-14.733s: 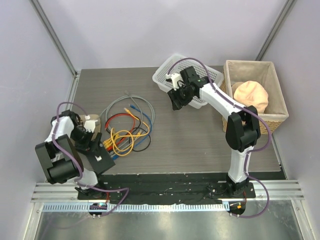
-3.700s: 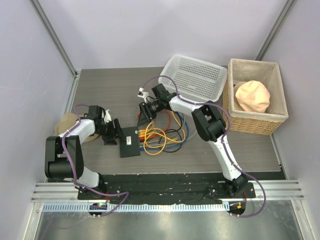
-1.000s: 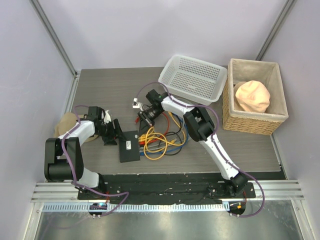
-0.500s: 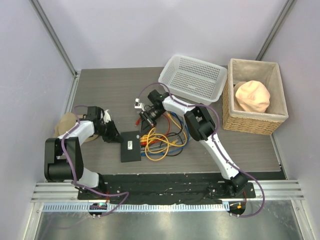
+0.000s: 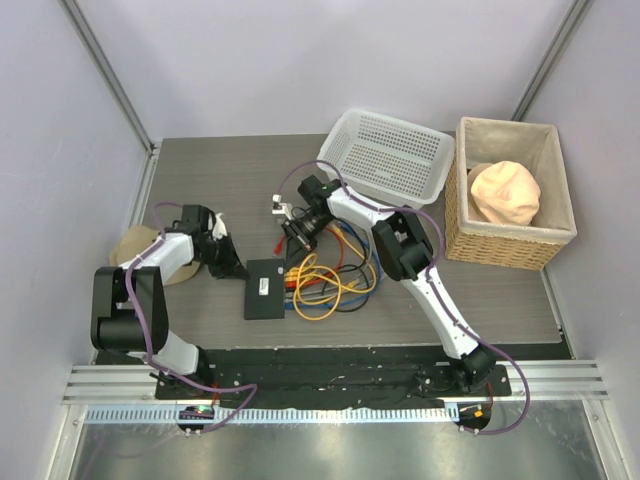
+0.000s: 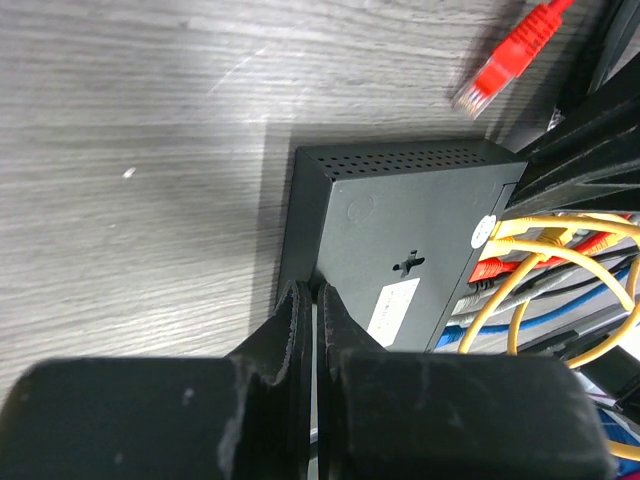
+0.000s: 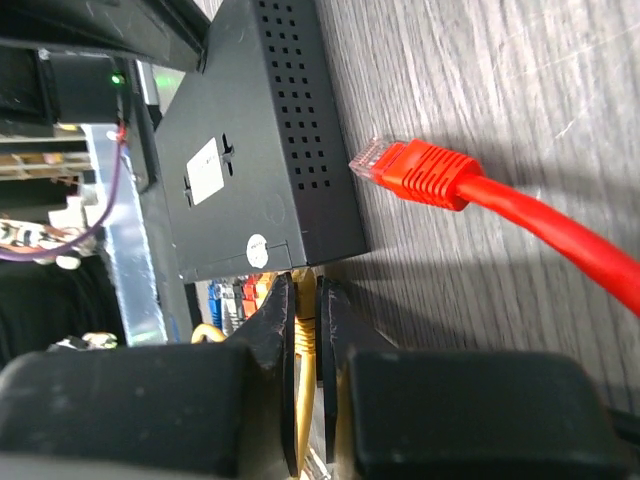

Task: Pull the plug from the switch port

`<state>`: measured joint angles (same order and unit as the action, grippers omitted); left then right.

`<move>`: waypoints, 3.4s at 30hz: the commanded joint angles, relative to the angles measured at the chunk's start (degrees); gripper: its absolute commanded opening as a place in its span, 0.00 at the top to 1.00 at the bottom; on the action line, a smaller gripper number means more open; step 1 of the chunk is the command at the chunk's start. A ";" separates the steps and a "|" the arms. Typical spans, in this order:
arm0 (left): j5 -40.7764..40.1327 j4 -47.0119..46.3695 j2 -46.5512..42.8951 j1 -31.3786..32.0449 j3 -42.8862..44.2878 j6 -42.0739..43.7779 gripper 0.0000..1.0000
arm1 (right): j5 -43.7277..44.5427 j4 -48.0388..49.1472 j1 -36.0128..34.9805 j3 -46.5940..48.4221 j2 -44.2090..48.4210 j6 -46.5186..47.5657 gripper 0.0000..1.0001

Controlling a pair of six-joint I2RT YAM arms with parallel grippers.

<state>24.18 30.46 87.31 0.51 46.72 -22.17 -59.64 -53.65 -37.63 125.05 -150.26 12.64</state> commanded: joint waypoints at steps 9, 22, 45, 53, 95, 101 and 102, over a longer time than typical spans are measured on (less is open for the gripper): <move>-10.12 -1.28 5.24 1.59 -0.40 1.87 1.00 | -1.92 -1.81 3.52 -2.43 -4.43 7.57 0.99; -9.42 -1.01 5.59 1.60 0.04 2.22 1.00 | 5.12 5.54 6.60 -4.81 0.13 2.07 0.99; -7.66 -0.66 8.14 2.12 1.71 2.84 1.00 | 1.01 -23.24 8.18 6.43 -8.21 30.12 0.99; -8.01 -0.58 9.63 3.26 3.38 3.28 1.00 | 3.98 -25.47 8.18 0.20 -6.98 31.24 0.99; 21.17 -3.48 9.99 5.81 11.47 15.41 0.13 | 6.99 -31.40 7.74 6.95 -1.00 30.33 0.49; 21.26 -5.58 10.07 5.73 9.53 13.30 0.14 | 9.45 -32.57 6.87 2.13 0.05 34.81 0.47; 21.17 -5.67 9.99 5.73 9.44 13.21 0.14 | 9.97 -32.57 6.60 0.91 0.40 36.03 0.46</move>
<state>43.79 27.27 99.33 6.61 56.88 -7.55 -57.30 -77.41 -30.33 129.49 -149.53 42.28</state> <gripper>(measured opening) 0.863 0.526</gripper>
